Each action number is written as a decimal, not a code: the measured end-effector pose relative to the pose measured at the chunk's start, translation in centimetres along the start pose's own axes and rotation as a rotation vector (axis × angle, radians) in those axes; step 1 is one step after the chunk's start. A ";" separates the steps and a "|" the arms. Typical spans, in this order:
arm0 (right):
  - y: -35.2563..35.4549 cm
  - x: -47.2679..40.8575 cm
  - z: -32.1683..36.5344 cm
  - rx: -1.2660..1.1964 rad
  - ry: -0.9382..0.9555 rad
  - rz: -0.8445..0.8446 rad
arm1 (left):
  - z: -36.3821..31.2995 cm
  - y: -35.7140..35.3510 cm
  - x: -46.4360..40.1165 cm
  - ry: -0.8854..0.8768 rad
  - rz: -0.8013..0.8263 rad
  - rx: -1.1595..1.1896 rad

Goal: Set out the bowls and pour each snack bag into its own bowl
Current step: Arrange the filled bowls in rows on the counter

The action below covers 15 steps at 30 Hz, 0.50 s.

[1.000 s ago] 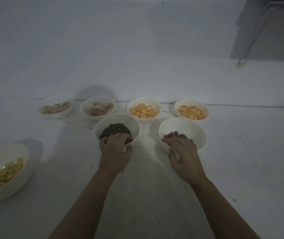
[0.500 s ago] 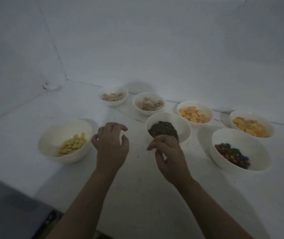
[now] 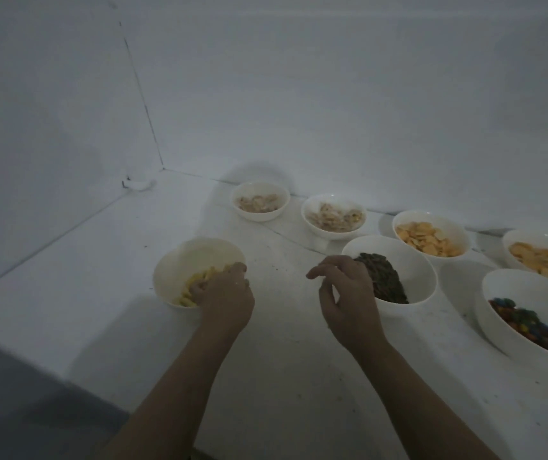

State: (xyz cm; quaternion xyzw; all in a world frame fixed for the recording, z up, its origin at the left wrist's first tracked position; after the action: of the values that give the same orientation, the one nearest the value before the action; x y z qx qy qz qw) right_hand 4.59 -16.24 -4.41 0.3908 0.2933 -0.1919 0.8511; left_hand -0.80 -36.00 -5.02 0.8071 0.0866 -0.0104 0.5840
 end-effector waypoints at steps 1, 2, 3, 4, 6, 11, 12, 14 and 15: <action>-0.2 -0.2 -0.1 0.024 -0.018 -0.007 | 0.0 0.1 -0.5 -0.051 0.000 0.022; -0.3 -0.3 -0.1 0.050 -0.034 -0.010 | -0.1 0.1 -0.9 -0.104 0.010 0.041; -0.5 -0.4 -0.2 0.077 -0.048 -0.010 | -0.3 0.2 -1.4 -0.159 0.026 0.059; -0.6 -0.5 -0.3 0.102 -0.066 -0.009 | -0.6 0.2 -1.8 -0.211 0.042 0.079; -0.7 -0.5 -0.4 0.135 -0.123 -0.015 | -1.1 0.0 -2.7 -0.297 0.073 0.131; -1.1 -0.5 -1.0 0.292 -0.290 -0.049 | -2.5 -1.5 -5.3 -0.454 0.153 0.202; -1.2 -0.6 -1.2 0.349 -0.357 -0.031 | -2.8 -1.8 -5.7 -0.488 0.157 0.214; -1.6 -0.8 -1.7 0.459 -0.507 0.027 | -3.3 -2.1 -6.7 -0.562 0.156 0.275; -1.9 -0.9 -1.9 0.520 -0.546 0.076 | -3.4 -2.2 -6.8 -0.583 0.155 0.325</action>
State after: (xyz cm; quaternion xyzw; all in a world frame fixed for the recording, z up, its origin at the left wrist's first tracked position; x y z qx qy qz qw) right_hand 2.24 -15.82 -5.90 0.5388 -0.0176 -0.3252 0.7769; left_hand -8.16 -33.00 -5.18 0.8569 -0.1482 -0.2100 0.4469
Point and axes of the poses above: each hand's wrist, its own x-axis away from the middle knuckle, its own y-axis out of the back of the hand, z = x × y, the point moved 2 cm from there along -x, towards the middle knuckle, and after that the axes turned 4 degrees about -z, right-handed, at the moved point
